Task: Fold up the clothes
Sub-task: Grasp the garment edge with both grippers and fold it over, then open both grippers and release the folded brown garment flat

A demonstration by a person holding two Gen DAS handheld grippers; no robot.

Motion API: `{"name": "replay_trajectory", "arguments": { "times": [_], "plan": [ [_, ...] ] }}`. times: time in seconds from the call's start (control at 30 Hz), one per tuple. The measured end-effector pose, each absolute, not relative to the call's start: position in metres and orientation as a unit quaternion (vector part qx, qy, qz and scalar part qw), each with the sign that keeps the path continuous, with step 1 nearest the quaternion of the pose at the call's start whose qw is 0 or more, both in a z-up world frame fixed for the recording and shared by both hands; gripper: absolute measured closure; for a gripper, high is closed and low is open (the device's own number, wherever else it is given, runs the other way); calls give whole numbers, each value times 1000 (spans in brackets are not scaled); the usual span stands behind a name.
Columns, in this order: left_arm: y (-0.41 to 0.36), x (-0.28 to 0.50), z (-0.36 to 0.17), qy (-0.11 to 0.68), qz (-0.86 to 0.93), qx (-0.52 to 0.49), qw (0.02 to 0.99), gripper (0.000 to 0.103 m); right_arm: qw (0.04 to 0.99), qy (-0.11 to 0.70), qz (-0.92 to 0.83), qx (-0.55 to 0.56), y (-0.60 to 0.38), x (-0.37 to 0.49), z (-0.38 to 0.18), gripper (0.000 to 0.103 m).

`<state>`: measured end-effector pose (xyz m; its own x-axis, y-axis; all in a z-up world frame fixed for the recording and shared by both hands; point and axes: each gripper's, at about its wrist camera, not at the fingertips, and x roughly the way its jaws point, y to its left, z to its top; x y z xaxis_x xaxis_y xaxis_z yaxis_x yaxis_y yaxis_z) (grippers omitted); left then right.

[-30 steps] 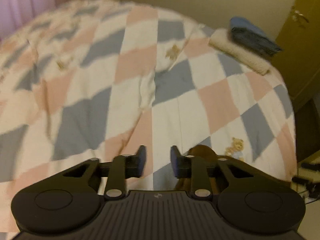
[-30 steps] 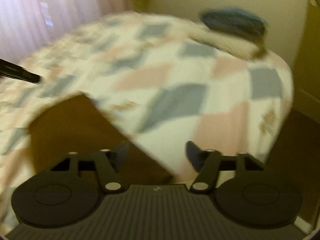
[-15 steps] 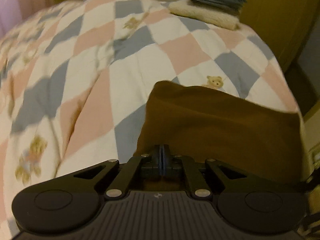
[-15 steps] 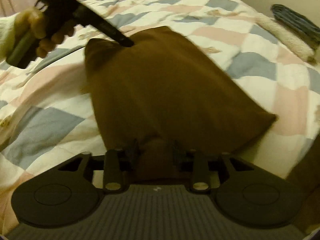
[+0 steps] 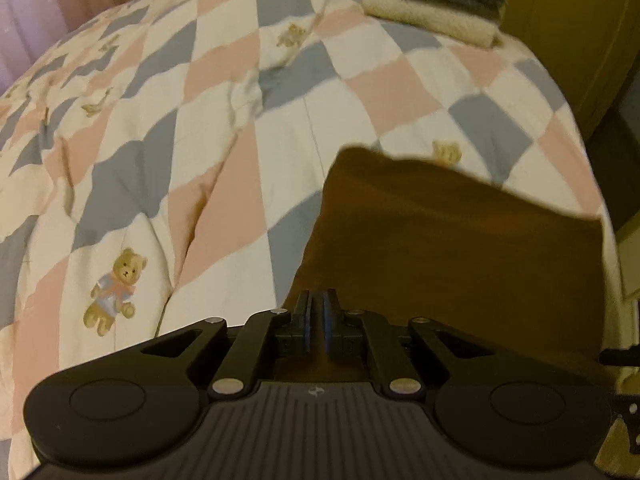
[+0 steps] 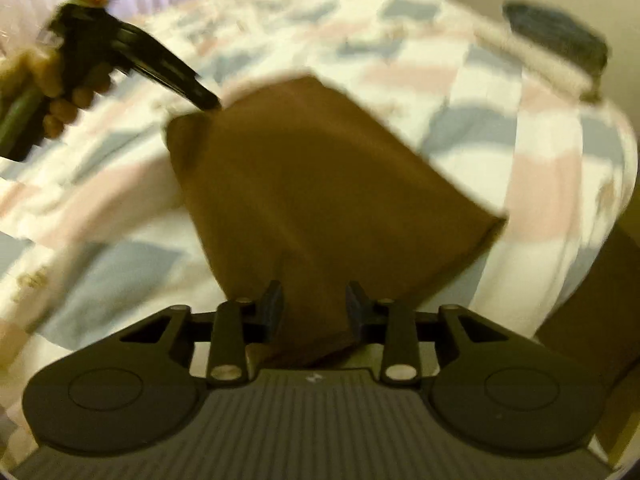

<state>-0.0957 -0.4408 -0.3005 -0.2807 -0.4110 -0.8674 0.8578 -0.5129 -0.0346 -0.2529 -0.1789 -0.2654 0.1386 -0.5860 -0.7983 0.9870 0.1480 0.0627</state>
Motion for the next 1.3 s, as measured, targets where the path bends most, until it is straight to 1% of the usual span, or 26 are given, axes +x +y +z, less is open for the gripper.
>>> {"name": "replay_trajectory", "arguments": {
  "times": [0.07,0.17,0.27,0.3,0.33,0.37,0.4,0.43,0.53,0.6,0.67,0.73,0.87,0.97,1.03,1.07,1.17,1.23,1.3],
  "plan": [
    [-441,-95,-284,285,-745,421,431,95,692,332,-557,319,-177,-246,-263,73],
    [-433,-101,-263,297,-718,442,449,93,649,406,-529,366,-181,-239,-288,75],
    [-423,-109,-246,300,-692,465,463,78,645,348,-547,406,-169,-257,-269,75],
    [-417,-112,-241,297,-690,468,465,70,643,323,-554,419,-167,-264,-260,74],
    [-413,-115,-236,294,-689,471,466,66,640,299,-562,431,-165,-271,-251,73],
    [-409,-117,-233,291,-689,473,466,65,637,274,-569,443,-164,-278,-242,72],
    [-406,-120,-230,290,-689,474,465,65,634,252,-576,450,-164,-283,-234,66],
    [-402,-122,-228,288,-690,475,464,65,632,236,-584,453,-163,-287,-227,64],
    [-395,-130,-221,289,-696,477,452,65,629,208,-598,451,-166,-293,-212,63],
    [-391,-134,-217,284,-701,478,445,65,624,195,-603,457,-170,-296,-210,60],
    [-388,-135,-216,283,-703,482,440,64,619,184,-604,467,-169,-300,-208,60],
    [-384,-135,-218,281,-703,489,434,64,610,177,-605,481,-165,-302,-209,57],
    [-374,-137,-223,275,-698,510,421,64,595,167,-602,505,-153,-301,-212,57],
    [-363,-141,-224,260,-701,524,408,61,588,163,-605,511,-145,-301,-207,57],
    [-357,-142,-224,262,-704,526,399,61,584,161,-609,512,-141,-301,-201,51],
    [-354,-143,-225,263,-705,527,395,60,583,161,-611,511,-139,-300,-197,49],
    [-346,-145,-227,261,-706,531,389,60,583,164,-616,504,-135,-300,-185,49],
    [-344,-146,-230,264,-704,533,388,61,584,165,-618,500,-133,-299,-177,45],
    [-340,-146,-234,263,-699,539,390,61,587,165,-618,496,-130,-297,-169,45]
  ]
}}
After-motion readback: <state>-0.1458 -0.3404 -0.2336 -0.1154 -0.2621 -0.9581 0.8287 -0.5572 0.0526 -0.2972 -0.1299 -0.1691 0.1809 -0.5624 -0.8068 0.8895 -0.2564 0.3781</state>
